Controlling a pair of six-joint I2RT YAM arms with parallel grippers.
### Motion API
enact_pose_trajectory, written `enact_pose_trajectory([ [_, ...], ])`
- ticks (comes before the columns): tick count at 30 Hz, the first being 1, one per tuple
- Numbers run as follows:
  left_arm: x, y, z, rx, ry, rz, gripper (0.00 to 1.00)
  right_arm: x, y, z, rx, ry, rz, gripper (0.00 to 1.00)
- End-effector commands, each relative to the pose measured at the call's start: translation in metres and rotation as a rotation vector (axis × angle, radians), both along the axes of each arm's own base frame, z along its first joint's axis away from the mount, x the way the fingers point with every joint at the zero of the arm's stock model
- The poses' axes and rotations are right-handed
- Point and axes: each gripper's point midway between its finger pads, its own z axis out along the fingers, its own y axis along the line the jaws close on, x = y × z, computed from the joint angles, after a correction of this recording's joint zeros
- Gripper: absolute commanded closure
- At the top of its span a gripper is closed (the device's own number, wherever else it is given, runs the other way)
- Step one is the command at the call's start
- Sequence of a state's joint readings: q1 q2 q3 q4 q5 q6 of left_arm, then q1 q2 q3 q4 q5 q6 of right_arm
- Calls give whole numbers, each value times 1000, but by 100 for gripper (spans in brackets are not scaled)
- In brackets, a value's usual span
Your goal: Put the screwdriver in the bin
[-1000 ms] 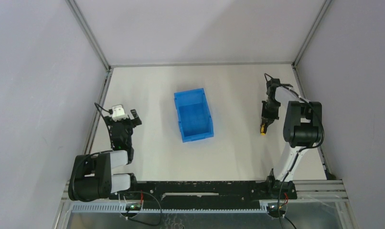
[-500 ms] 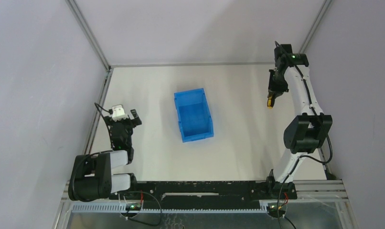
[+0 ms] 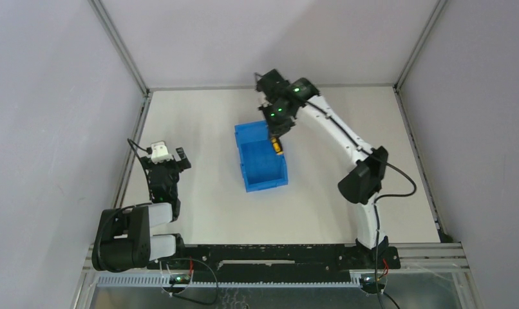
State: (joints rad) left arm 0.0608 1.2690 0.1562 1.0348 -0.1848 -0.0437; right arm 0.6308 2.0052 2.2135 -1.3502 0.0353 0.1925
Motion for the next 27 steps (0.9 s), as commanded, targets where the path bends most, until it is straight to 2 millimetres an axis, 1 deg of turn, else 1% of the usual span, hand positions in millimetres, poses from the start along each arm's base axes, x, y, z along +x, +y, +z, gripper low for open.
enact_pose_trajectory([
  [1,10,1,25,20,-69,1,0,-11,44,12,26,-41,110,100],
  [4,10,1,25,20,-69,3,0,-13,59,-2,-2,-59,171,100],
  [5,10,1,25,20,-69,2,0,-17,63,-13,-24,-50,200,100],
  [7,10,1,25,21,-69,3,0,-18,71,-30,-56,-63,256,100],
  [9,10,1,25,20,-69,2,0,-18,75,-55,-99,-56,291,100],
  [11,10,1,24,21,-68,2,0,-13,76,-75,-131,-49,291,100],
  [14,10,1,25,21,-69,2,0,-5,72,-101,-191,-33,271,100],
  [17,10,0,24,20,-68,1,0,-2,73,-126,-225,-11,266,100],
  [20,10,1,25,20,-70,2,0,1,75,-145,-235,-8,258,100],
  [23,10,1,25,20,-71,1,0,3,73,-162,-255,-10,248,100],
  [25,10,1,24,20,-68,2,0,1,72,-172,-261,6,243,98],
  [27,10,1,25,20,-70,2,0,-1,71,-178,-265,22,236,94],
])
